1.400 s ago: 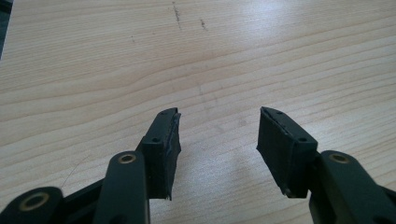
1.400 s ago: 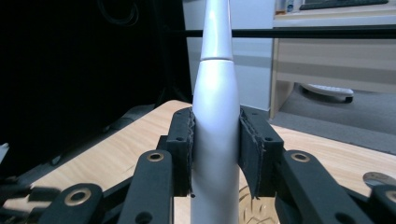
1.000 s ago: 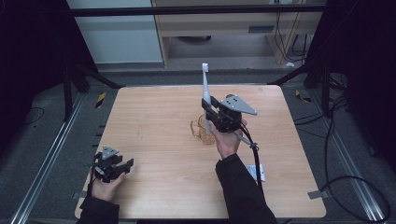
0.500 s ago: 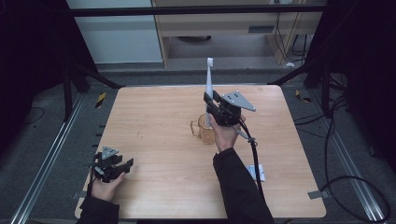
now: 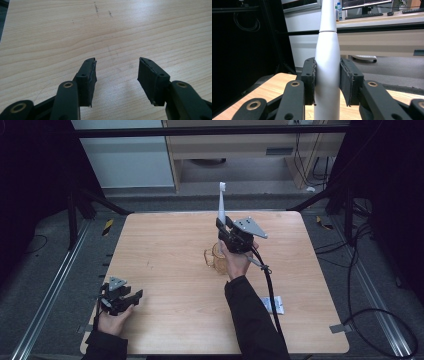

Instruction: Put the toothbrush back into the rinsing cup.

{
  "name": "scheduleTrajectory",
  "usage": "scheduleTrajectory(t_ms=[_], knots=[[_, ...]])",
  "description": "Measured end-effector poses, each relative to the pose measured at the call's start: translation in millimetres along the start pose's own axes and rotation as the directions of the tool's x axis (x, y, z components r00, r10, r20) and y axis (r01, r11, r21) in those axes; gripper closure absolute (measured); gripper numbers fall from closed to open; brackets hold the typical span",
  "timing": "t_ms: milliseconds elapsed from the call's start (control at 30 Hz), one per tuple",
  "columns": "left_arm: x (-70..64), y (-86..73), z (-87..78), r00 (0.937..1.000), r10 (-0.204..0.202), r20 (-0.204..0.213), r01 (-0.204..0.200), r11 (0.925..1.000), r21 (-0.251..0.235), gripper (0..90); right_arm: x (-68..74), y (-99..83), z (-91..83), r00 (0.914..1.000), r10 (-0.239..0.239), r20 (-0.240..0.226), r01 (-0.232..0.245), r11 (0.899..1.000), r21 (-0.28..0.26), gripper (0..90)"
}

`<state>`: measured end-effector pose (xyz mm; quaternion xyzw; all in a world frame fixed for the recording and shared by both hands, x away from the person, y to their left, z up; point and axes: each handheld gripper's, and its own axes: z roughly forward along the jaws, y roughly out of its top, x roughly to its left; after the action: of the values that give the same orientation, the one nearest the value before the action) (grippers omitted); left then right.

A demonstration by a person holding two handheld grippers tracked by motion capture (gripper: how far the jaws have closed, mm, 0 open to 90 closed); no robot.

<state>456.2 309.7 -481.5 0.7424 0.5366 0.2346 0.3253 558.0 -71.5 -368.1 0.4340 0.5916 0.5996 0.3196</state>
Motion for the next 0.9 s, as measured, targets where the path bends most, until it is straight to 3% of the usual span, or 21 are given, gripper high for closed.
scheduleTrajectory(t_ms=[900], knots=[[-0.1,0.0,-0.2,1.0,0.002,-0.002,-0.002,1.0,-0.002,47.6,4.1,-30.5,21.3,0.9984,-0.038,0.041,0.037,0.999,0.038,66.8]])
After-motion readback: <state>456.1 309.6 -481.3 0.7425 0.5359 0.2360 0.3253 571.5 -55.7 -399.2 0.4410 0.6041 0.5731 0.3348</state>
